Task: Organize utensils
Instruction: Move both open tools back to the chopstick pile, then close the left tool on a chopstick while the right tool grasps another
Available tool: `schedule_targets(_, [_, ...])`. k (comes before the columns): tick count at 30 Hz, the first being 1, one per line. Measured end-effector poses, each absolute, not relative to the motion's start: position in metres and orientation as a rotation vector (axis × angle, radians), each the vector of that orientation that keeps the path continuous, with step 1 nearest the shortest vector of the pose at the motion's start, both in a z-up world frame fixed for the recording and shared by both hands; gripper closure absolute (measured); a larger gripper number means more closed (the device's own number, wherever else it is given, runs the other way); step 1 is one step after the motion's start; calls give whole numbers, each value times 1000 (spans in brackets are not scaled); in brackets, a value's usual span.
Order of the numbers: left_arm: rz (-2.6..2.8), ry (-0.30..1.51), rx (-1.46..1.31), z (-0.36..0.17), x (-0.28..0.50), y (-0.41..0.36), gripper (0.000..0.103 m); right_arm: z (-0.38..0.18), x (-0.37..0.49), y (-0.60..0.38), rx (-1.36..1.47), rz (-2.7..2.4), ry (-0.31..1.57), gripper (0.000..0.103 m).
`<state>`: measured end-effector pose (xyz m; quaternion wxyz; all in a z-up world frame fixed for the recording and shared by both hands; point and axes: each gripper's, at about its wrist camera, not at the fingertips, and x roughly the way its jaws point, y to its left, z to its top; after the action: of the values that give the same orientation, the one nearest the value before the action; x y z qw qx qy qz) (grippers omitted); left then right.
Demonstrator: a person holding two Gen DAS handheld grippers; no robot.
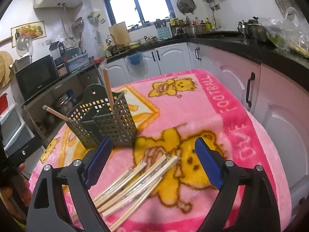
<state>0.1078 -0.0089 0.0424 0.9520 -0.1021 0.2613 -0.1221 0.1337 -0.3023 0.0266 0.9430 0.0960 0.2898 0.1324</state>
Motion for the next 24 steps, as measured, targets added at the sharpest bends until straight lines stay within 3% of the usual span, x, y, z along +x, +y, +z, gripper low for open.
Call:
schedule_targets(8, [-300, 632, -226, 19, 123, -20, 25, 14, 138, -307, 191, 268, 619, 22])
schedule_targets(11, [-321, 672, -219, 9, 129, -29, 35, 7, 141, -307, 184, 267, 643, 28])
schedule_targets(16, [-404, 761, -195, -5, 144, -49, 50, -9, 149, -300, 157, 286, 704, 50])
schedule_targets(24, [-469, 883, -81, -27, 172, -82, 64, -32, 164, -303, 203, 292, 785, 63])
